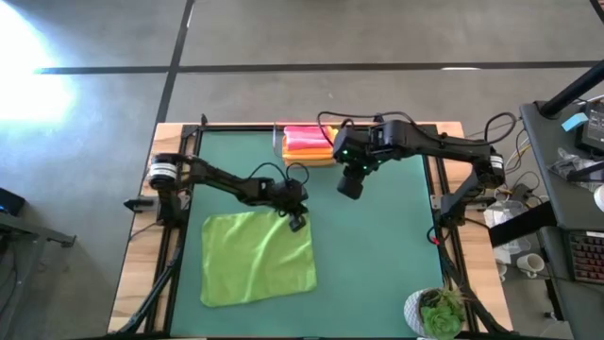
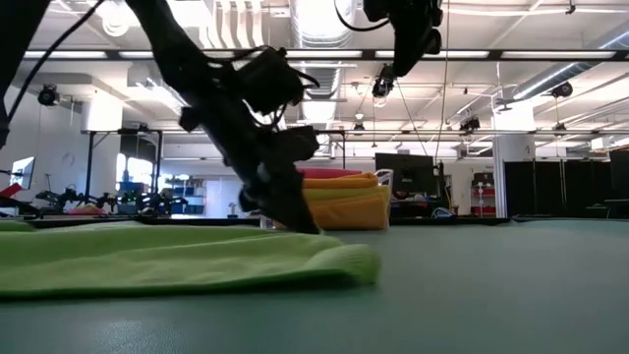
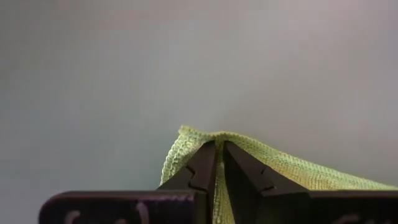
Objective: Fold microfiber towels
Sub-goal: Fold the green microfiber towel
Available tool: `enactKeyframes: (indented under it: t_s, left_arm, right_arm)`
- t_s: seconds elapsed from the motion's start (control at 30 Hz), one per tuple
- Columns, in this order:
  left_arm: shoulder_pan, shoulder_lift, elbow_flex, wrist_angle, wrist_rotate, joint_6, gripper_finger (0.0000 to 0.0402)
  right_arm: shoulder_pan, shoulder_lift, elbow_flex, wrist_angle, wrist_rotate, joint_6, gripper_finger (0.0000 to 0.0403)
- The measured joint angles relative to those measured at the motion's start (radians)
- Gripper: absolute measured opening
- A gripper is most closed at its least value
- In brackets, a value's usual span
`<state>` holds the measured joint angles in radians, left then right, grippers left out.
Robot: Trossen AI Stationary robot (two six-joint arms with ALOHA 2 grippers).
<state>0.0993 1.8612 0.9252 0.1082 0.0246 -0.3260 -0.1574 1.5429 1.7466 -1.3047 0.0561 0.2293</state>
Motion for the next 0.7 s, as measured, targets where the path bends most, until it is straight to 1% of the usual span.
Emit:
enactKeyframes:
  t_s: [0.17,0.3,0.43,0.5,0.53,0.63,0.7]
  left_arm:
    - [0.023,0.081,0.077,0.123,-0.008,-0.001,0.0019]
    - [0.037,0.136,0.158,0.128,0.0,0.0,0.0019]
    - [0.05,0.132,0.224,0.106,0.069,0.012,0.0019]
    - [0.053,0.108,0.257,0.04,0.12,0.068,0.0019]
    - [0.054,0.09,0.275,-0.005,0.129,0.1,0.0019]
    - [0.052,0.034,0.325,-0.18,0.134,0.184,0.0019]
    - [0.05,-0.006,0.352,-0.294,0.102,0.221,0.0019]
  right_arm:
    - [0.0,-0.031,0.0,0.0,0.034,0.012,0.0068]
    - [0.0,-0.054,0.0,-0.006,0.036,0.033,0.0068]
    - [0.0,-0.082,0.0,-0.016,0.05,0.033,0.0068]
    - [0.0,-0.095,0.0,-0.021,0.052,0.033,0.0068]
    - [0.0,-0.1,0.0,-0.023,0.054,0.033,0.0068]
    - [0.0,-0.114,0.0,-0.027,0.066,0.033,0.0068]
    - [0.002,-0.118,0.0,-0.03,0.078,0.033,0.0068]
